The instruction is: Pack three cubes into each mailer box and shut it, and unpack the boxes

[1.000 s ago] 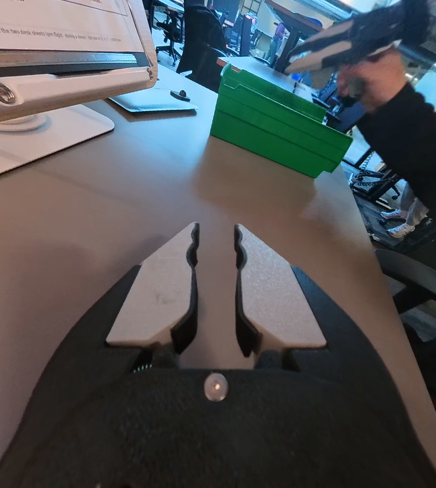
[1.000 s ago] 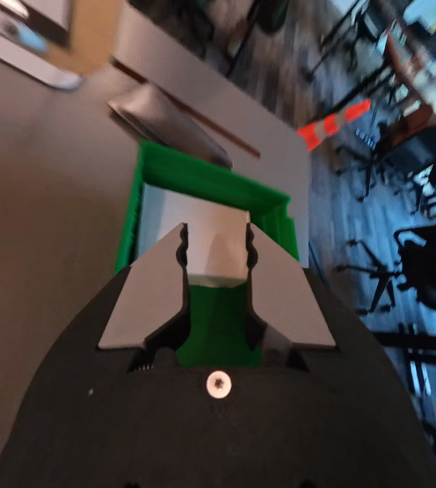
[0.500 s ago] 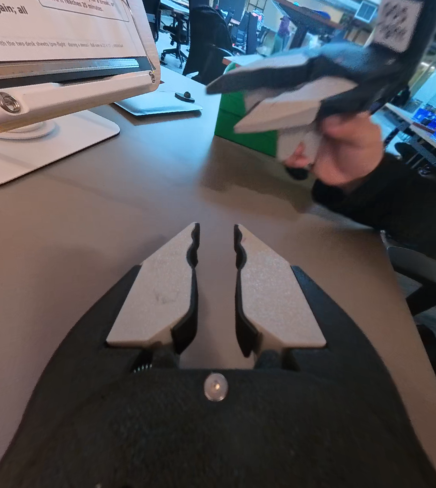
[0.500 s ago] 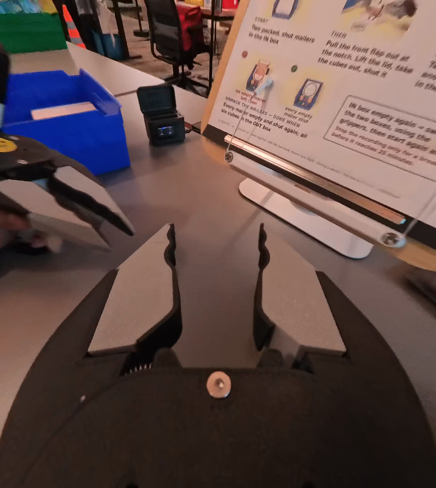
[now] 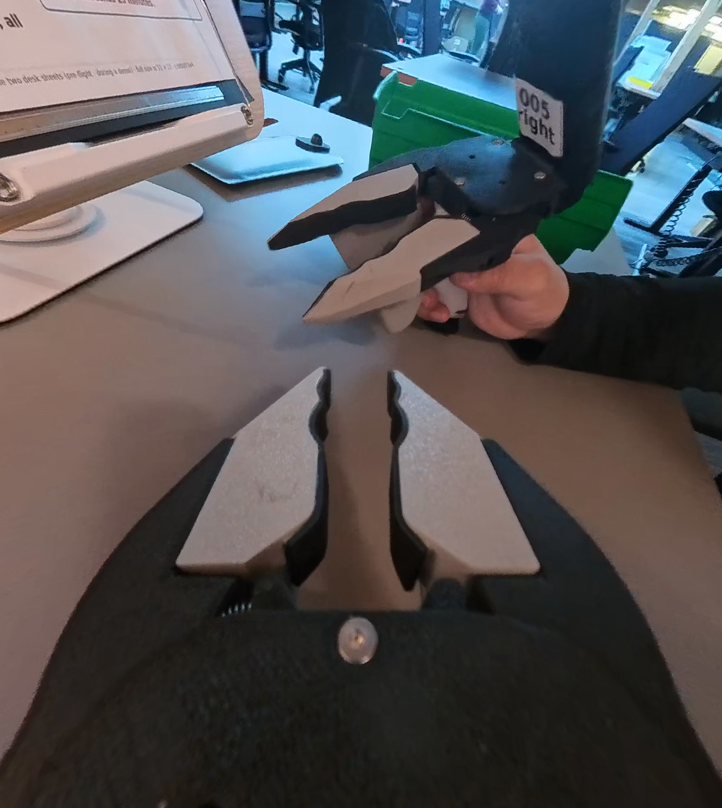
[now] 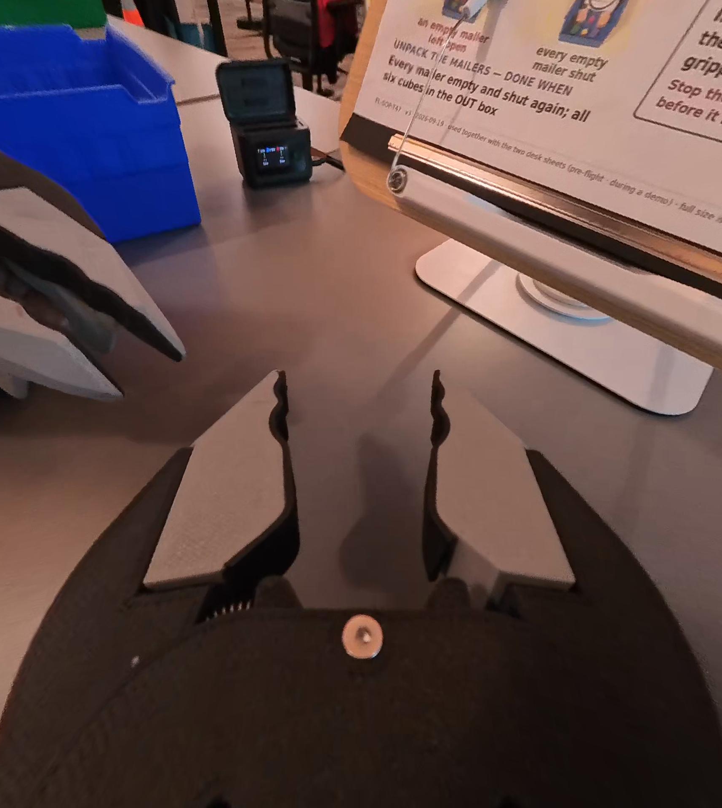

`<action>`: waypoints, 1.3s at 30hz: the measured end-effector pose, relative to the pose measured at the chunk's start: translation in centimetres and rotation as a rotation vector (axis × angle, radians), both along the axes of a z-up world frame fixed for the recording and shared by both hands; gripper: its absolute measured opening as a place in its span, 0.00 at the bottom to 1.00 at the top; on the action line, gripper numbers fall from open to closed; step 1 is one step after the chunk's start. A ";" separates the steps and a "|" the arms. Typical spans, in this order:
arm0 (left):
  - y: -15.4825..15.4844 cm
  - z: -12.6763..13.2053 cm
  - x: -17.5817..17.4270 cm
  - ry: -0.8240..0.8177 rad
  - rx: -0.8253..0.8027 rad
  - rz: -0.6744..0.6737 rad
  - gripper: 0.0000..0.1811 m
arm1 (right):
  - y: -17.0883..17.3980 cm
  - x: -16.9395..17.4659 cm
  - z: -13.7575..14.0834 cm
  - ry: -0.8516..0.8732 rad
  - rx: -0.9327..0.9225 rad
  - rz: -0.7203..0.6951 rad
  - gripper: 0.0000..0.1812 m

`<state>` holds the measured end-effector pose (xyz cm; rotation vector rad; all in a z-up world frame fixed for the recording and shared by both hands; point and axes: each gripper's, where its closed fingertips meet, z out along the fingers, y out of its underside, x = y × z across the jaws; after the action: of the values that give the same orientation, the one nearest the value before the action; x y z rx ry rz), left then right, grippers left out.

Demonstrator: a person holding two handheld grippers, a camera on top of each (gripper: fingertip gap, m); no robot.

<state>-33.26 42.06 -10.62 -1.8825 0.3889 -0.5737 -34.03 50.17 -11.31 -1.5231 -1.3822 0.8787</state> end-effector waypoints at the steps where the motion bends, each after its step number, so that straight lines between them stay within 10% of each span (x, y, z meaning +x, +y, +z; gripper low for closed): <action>1: 0.0 0.0 0.0 0.007 0.004 0.008 0.14 | 0.1 0.1 0.2 0.017 -0.021 -0.003 0.35; 39: 0.7 0.7 -0.9 0.152 0.116 0.139 0.22 | 0.3 0.6 0.1 0.016 -0.022 -0.050 0.38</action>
<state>-34.20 42.77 -9.96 -1.8301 0.3787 -0.3094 -33.45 50.51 -11.16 -1.5572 -1.3214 0.8757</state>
